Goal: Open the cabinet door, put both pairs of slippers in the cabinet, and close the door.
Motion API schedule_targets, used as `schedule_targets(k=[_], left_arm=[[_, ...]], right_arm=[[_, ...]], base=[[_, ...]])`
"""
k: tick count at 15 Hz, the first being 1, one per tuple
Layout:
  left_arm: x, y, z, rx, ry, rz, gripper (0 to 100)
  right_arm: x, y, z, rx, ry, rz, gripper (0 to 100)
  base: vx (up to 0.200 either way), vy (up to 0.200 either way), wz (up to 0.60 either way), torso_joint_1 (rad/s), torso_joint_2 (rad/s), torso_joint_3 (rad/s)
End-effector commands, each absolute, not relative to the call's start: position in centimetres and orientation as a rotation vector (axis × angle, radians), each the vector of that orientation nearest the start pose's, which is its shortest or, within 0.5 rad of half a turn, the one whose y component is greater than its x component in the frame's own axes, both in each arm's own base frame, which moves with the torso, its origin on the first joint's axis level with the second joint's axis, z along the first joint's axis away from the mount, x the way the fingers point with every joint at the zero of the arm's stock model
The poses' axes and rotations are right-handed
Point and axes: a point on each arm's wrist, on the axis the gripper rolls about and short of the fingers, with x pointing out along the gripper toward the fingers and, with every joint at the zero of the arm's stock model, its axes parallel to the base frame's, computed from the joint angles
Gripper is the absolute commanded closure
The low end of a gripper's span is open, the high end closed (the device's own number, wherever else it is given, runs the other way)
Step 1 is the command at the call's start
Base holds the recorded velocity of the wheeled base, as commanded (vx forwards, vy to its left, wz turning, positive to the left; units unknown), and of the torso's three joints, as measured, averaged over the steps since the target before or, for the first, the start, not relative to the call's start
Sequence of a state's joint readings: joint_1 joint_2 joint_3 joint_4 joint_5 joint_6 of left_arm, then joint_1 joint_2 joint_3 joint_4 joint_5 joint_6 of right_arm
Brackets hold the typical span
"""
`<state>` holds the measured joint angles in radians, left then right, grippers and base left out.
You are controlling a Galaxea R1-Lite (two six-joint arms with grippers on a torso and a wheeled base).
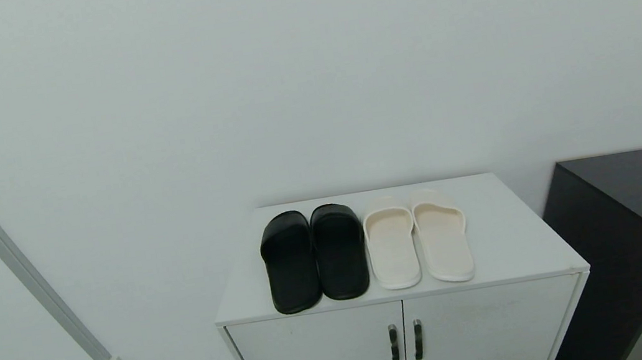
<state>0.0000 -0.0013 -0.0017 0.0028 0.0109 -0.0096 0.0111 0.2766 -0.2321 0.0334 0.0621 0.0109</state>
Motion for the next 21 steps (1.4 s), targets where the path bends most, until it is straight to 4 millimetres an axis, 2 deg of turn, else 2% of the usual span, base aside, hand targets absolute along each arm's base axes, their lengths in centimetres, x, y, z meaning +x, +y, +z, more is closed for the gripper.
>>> schedule_targets(k=[1, 5, 7, 10, 15, 20, 21], left_arm=[[-2.3, 0.0, 7.6, -0.009, 0.001, 0.011, 100], [-2.3, 0.0, 7.6, -0.011, 0.001, 0.009, 100], [-2.3, 0.0, 7.6, -0.009, 0.001, 0.009, 100], [-2.3, 0.0, 7.6, -0.009, 0.001, 0.009, 100], [-2.3, 0.0, 7.6, -0.011, 0.001, 0.009, 100], [-2.3, 0.0, 7.6, -0.011, 0.001, 0.009, 100], [-2.3, 0.0, 7.6, -0.011, 0.001, 0.009, 100]], right_arm=[[4.0, 0.4, 15.1, 0.012, 0.281, 0.145, 0], [10.1, 1.6, 15.9, 0.015, 0.357, 0.238, 0], [12.2, 2.8, 16.8, 0.041, 0.364, 0.28, 0], [14.1, 5.7, 18.1, 0.066, 0.375, 0.321, 0], [16.4, 11.9, 19.5, 0.078, 0.388, 0.361, 0], [19.6, 18.5, 19.2, 0.103, 0.416, 0.338, 0], [20.0, 19.2, 19.1, 0.111, 0.419, 0.332, 0]], base=[[0.0, 0.0, 0.0, 0.0, 0.0, 0.0], [0.0, 0.0, 0.0, 0.0, 0.0, 0.0], [0.0, 0.0, 0.0, 0.0, 0.0, 0.0], [0.0, 0.0, 0.0, 0.0, 0.0, 0.0], [0.0, 0.0, 0.0, 0.0, 0.0, 0.0], [0.0, 0.0, 0.0, 0.0, 0.0, 0.0], [0.0, 0.0, 0.0, 0.0, 0.0, 0.0]])
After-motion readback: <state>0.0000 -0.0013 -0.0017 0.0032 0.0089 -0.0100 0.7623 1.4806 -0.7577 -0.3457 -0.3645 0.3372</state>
